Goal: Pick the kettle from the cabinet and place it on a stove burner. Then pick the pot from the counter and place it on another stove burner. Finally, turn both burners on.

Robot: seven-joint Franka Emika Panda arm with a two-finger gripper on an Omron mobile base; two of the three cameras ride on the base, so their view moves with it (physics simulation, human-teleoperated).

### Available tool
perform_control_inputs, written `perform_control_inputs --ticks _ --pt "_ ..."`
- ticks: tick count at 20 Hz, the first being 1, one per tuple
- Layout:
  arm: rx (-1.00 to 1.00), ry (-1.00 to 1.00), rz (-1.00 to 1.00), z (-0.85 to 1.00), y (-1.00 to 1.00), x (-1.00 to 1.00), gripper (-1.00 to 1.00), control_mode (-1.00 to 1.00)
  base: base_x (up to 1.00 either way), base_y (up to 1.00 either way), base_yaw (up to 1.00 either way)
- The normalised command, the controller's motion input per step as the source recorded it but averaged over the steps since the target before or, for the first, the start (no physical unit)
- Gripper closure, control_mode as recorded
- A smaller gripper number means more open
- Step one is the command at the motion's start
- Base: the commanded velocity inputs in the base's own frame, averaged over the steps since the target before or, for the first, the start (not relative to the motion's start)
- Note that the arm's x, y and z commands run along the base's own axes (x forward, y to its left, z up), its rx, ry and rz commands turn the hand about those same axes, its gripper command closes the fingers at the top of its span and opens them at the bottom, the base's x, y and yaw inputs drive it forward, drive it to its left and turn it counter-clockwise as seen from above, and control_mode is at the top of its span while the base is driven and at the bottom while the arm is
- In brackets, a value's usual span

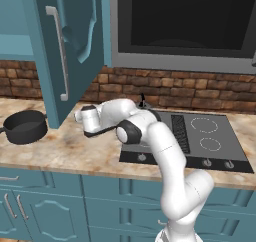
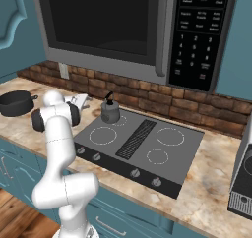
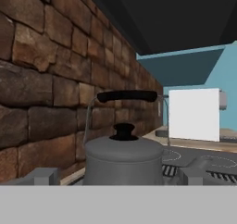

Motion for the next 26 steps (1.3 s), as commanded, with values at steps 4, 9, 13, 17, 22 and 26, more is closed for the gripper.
perform_control_inputs --ticks 4,9,13,17,22,26 --pt "0.00 0.00 0.00 0.00 -0.14 -0.14 -1.00 -1.00 0.00 0.00 0.00" --pt "0.01 -0.02 0.00 -0.08 -0.14 -0.17 -1.00 -1.00 0.00 0.00 0.00" --pt "0.02 -0.06 0.00 -0.15 -0.17 -0.11 -1.00 -1.00 0.00 0.00 0.00" --pt "0.03 -0.11 0.00 -0.25 -0.09 -0.01 -1.00 -1.00 0.00 0.00 0.00" --pt "0.01 -0.13 0.00 -0.22 0.00 0.00 -1.00 -1.00 0.00 0.00 0.00" --pt "0.01 -0.15 0.00 -0.27 -0.01 -0.01 -1.00 -1.00 0.00 0.00 0.00"
